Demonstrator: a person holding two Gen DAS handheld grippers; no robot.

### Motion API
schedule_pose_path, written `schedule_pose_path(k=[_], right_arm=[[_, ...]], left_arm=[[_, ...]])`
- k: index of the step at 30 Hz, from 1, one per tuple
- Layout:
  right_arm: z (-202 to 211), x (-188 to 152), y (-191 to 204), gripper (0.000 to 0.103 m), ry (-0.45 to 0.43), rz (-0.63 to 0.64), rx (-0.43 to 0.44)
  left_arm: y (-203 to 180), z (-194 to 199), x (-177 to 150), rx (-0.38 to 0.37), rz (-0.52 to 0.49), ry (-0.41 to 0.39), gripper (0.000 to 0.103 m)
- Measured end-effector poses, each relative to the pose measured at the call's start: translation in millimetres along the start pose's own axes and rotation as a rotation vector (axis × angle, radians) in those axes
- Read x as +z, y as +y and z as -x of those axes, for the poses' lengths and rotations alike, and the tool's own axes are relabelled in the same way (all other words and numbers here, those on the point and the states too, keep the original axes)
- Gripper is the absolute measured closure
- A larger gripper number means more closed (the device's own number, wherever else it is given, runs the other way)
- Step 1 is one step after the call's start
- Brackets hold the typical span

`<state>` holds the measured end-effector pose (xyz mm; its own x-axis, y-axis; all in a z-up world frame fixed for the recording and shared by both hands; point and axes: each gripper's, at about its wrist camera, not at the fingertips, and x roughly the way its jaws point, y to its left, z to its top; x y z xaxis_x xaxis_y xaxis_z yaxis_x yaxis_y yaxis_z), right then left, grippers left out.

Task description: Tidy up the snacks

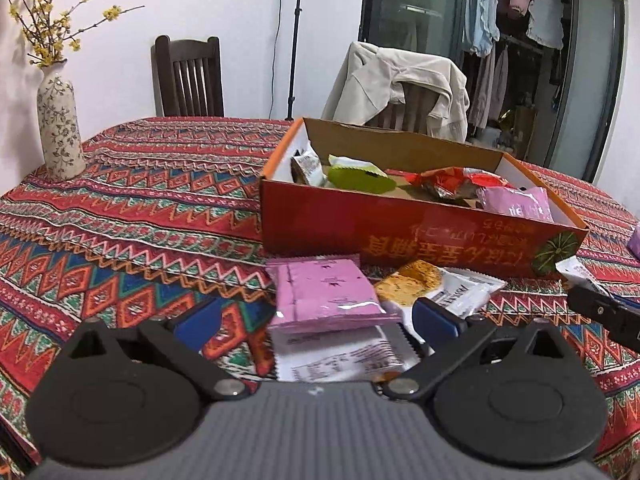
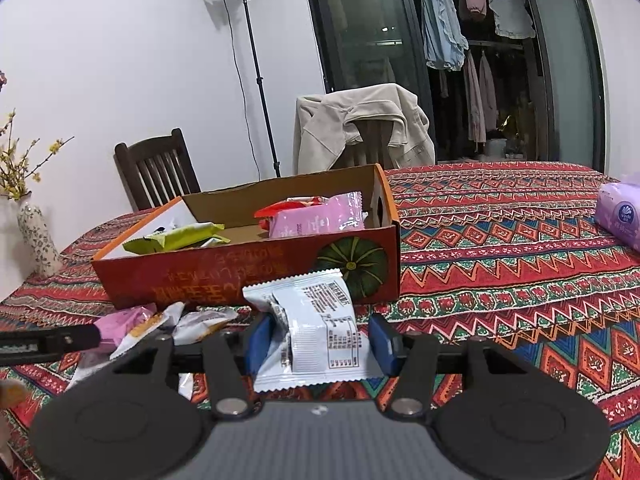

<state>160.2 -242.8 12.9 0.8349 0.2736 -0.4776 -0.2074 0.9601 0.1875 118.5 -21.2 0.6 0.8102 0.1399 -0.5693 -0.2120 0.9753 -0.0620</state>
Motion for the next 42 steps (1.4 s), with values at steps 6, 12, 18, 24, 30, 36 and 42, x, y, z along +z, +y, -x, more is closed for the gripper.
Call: schedule_pose_path(k=[6, 12, 18, 24, 30, 36, 42], right_arm=[[2.1, -0.3, 0.6, 0.050, -0.002, 0.000, 0.004], [2.9, -0.7, 1.7, 0.050, -0.004, 0.004, 0.006], [3.2, -0.9, 1.8, 0.050, -0.004, 0.005, 0.006], [2.9, -0.6, 2.5, 0.049, -0.003, 0.008, 0.005], [3.2, -0.1, 2.1, 0.049, -0.001, 0.008, 0.004], [2.6, -0.4, 2.5, 0.048, 0.002, 0.013, 0.005], [2.8, -1.2, 3.6, 0.048, 0.000, 0.016, 0.003]], left_arm=[[-11.4, -5.2, -1.4, 0.004, -0.023, 0.019, 0.000], [-17.8, -18.8, -4.5, 0.039, -0.038, 0.059, 0.000], [-14.4, -31.4, -8.1, 0.058, -0.024, 0.105, 0.000], [-16.6, -34.9, -10.8, 0.056, -0.033, 0.122, 0.000], [-19.6, -41.1, -7.1, 0.070, -0.026, 0.126, 0.000], [-16.5, -37.0, -12.4, 0.071, -0.047, 0.125, 0.000], [-13.2, -31.0, -15.4, 0.067, -0.046, 0.122, 0.004]])
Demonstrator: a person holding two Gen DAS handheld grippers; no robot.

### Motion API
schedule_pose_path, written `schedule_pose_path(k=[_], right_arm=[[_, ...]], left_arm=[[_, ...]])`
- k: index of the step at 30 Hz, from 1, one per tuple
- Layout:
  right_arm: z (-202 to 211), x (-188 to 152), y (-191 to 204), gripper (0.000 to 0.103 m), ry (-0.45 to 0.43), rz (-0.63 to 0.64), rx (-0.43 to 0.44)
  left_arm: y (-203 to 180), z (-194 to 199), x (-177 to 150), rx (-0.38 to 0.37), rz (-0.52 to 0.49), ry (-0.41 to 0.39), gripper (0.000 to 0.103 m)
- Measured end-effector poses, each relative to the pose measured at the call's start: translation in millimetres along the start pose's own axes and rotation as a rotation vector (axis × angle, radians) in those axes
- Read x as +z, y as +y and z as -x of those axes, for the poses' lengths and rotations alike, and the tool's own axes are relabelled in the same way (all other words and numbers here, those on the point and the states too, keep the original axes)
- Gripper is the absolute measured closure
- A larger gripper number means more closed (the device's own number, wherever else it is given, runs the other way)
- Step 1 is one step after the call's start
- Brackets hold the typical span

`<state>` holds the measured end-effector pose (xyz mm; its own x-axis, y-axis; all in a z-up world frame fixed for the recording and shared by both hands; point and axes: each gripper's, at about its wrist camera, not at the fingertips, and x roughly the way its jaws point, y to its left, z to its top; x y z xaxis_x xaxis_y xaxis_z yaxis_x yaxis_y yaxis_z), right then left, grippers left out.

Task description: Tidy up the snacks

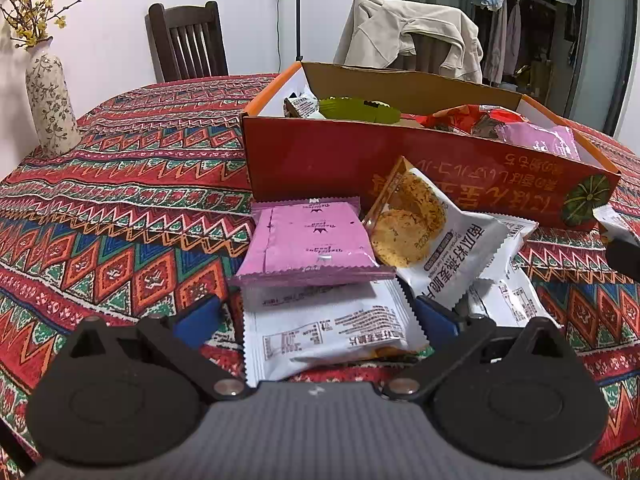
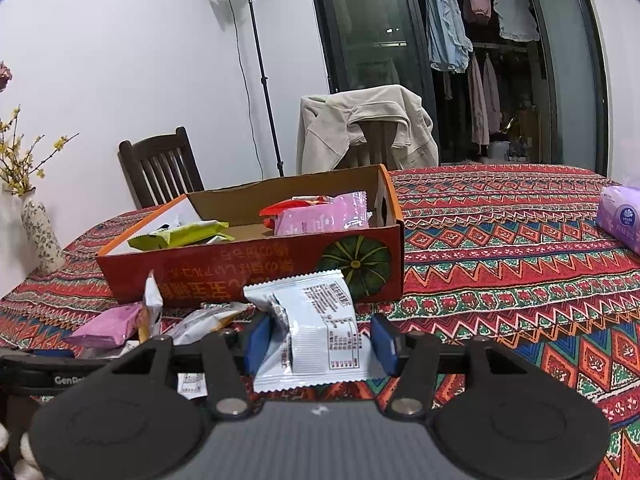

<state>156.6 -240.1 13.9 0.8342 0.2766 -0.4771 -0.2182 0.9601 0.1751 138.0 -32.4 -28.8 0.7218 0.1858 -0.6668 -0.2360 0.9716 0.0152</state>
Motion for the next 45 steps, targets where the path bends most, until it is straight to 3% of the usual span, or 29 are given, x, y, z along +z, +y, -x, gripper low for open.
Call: schedule_pose_path(k=[1, 3, 5, 14, 21, 30, 45], right_arm=[[-0.3, 0.0, -0.3, 0.048, 0.000, -0.001, -0.001], [-0.8, -0.1, -0.4, 0.048, 0.001, -0.003, -0.002], [-0.9, -0.2, -0.5, 0.048, 0.002, -0.003, -0.001], [-2.7, -2.2, 0.5, 0.048, 0.000, -0.001, 0.005], [-4.6, -2.9, 4.7, 0.049, -0.004, 0.020, 0.010], [5.7, 2.5, 12.8, 0.049, -0.041, 0.049, -0.004], [20.8, 54.2, 29.3, 0.049, -0.131, 0.085, -0.030]], left_arm=[[0.3, 1.2, -0.3, -0.001, 0.000, -0.003, 0.006], [0.8, 5.0, -1.4, -0.002, -0.002, -0.016, 0.023], [1.9, 9.3, -3.1, -0.017, -0.006, -0.029, 0.030], [12.9, 27.4, -12.4, -0.082, 0.016, -0.078, 0.043], [23.2, 48.3, -17.7, -0.130, 0.026, -0.119, 0.046], [39.3, 91.6, -10.2, -0.186, 0.017, -0.246, 0.046], [25.0, 105.6, 63.4, -0.227, -0.014, -0.388, 0.046]])
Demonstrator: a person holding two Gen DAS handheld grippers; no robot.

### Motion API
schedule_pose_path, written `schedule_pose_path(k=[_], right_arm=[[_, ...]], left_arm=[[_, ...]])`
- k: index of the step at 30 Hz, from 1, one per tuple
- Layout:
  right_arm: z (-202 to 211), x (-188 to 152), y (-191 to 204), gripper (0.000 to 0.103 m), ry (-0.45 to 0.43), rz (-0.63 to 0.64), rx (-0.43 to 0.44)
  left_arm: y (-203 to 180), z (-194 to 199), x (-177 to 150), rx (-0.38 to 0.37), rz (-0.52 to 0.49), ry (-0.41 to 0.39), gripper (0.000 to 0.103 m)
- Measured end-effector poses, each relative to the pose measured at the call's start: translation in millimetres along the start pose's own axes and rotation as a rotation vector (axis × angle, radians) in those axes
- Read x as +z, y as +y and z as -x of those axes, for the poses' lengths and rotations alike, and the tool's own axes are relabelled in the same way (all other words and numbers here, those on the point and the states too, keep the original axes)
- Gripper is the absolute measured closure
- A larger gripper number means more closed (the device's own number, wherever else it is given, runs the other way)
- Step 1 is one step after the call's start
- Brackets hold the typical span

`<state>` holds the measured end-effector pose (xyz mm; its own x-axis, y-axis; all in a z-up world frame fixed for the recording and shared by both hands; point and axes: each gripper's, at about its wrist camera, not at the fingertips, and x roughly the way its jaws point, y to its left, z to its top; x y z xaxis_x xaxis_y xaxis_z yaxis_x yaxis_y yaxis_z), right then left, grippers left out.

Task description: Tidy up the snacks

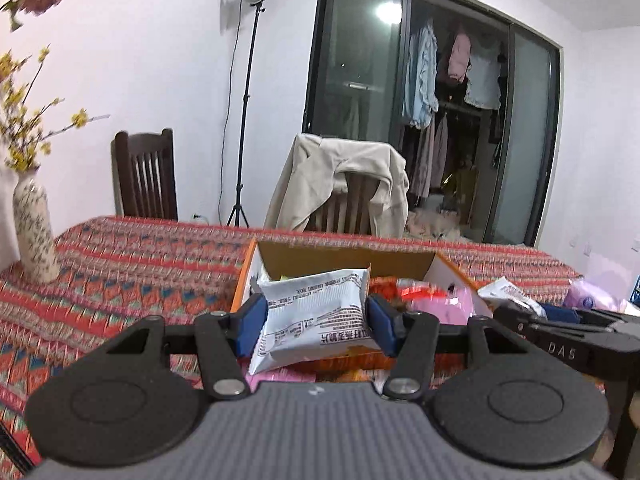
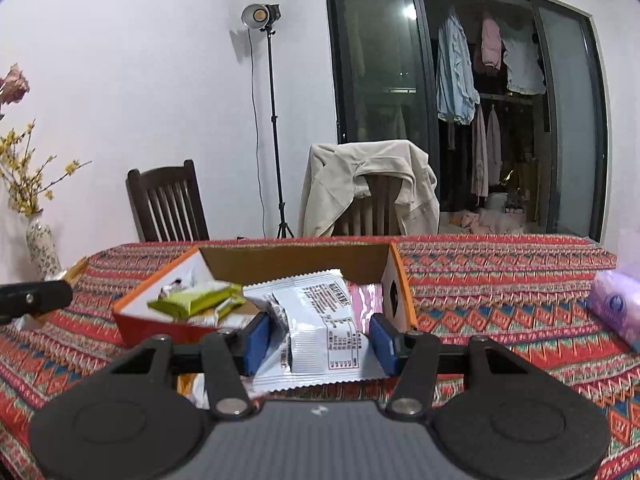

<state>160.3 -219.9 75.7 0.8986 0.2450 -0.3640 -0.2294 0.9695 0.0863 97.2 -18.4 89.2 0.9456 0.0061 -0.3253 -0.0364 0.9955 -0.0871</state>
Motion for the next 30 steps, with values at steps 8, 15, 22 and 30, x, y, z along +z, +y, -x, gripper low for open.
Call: schedule_pose_path(k=[8, 15, 22, 30], right_arm=[[-25.1, 28.6, 3.6, 0.049, -0.021, 0.000, -0.025], [-60.1, 42.9, 2.9, 0.049, -0.022, -0.011, -0.041], [-95.8, 41.3, 0.3, 0.050, -0.011, -0.012, -0.061], [-114.4, 26.3, -7.8, 0.050, -0.009, -0.021, -0.053]], left_arm=[[-13.5, -41.7, 28.4, -0.011, -0.004, -0.008, 0.046], [-20.3, -87.1, 41.9, -0.007, 0.003, 0.005, 0.046], [-19.2, -132.6, 39.2, 0.008, 0.008, 0.033, 0.046], [-6.6, -159.4, 17.4, 0.050, -0.006, 0.050, 0.046]])
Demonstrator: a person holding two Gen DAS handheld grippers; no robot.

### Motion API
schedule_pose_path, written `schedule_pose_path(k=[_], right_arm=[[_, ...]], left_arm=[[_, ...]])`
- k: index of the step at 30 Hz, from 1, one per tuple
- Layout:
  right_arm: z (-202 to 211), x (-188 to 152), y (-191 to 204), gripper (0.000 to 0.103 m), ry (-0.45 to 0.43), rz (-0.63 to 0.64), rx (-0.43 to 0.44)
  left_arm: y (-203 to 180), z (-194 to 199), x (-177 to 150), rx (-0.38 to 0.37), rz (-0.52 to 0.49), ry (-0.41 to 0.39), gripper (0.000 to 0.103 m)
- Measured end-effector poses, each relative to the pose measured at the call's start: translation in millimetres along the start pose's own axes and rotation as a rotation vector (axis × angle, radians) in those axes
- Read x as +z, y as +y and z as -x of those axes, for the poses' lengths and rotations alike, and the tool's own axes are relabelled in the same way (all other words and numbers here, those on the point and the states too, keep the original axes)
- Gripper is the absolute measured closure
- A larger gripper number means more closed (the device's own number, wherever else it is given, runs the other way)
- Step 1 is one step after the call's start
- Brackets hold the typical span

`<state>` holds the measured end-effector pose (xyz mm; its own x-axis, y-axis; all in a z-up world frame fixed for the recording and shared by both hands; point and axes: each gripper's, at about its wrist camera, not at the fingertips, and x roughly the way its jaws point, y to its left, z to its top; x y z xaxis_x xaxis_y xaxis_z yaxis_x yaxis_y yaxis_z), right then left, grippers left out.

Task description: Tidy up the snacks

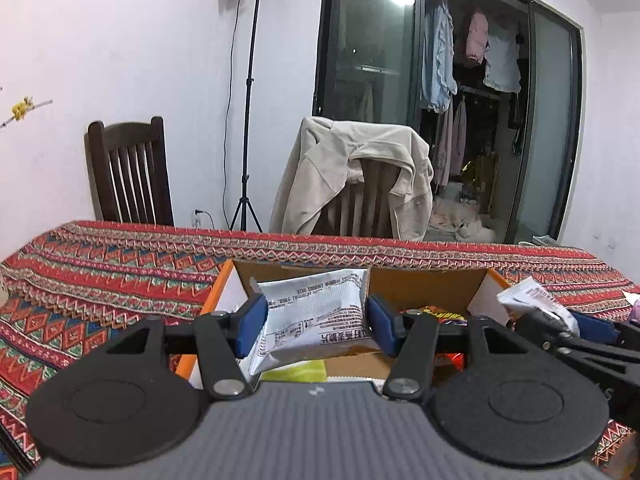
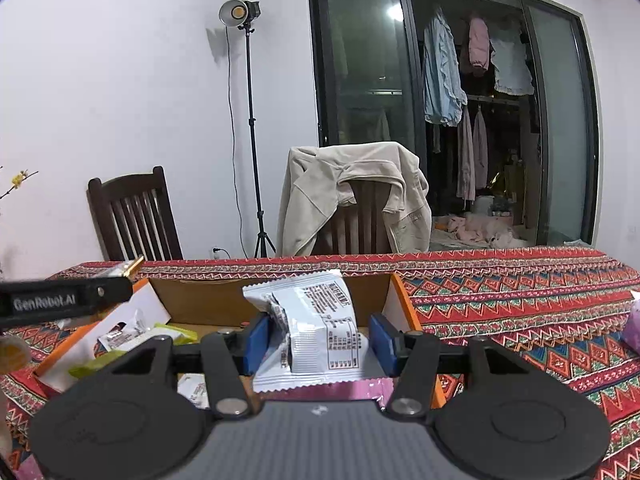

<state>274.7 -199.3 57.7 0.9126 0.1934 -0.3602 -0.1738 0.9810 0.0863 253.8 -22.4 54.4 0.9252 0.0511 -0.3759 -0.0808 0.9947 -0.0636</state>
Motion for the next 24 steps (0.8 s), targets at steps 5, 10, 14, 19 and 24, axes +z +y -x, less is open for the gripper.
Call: schedule_pose_path(k=[5, 10, 14, 19, 24], right_arm=[[-4.5, -3.7, 1.5, 0.050, 0.007, 0.006, -0.004], [-10.1, -5.6, 2.7, 0.050, 0.019, 0.007, -0.012], [-11.7, -6.6, 1.6, 0.049, 0.023, 0.004, -0.016], [-13.0, -9.4, 2.5, 0.035, 0.036, 0.006, -0.009], [-7.7, -10.7, 3.3, 0.011, 0.017, 0.007, -0.014]], left_arm=[[1.2, -6.9, -7.2, 0.005, -0.010, 0.011, 0.046], [1.8, -7.4, -10.0, 0.002, -0.012, 0.016, 0.046], [2.4, -9.2, -11.4, 0.004, -0.013, 0.025, 0.044], [5.6, -6.2, -11.3, -0.006, 0.007, 0.010, 0.028], [7.7, -3.8, -12.0, -0.004, 0.031, -0.013, 0.000]])
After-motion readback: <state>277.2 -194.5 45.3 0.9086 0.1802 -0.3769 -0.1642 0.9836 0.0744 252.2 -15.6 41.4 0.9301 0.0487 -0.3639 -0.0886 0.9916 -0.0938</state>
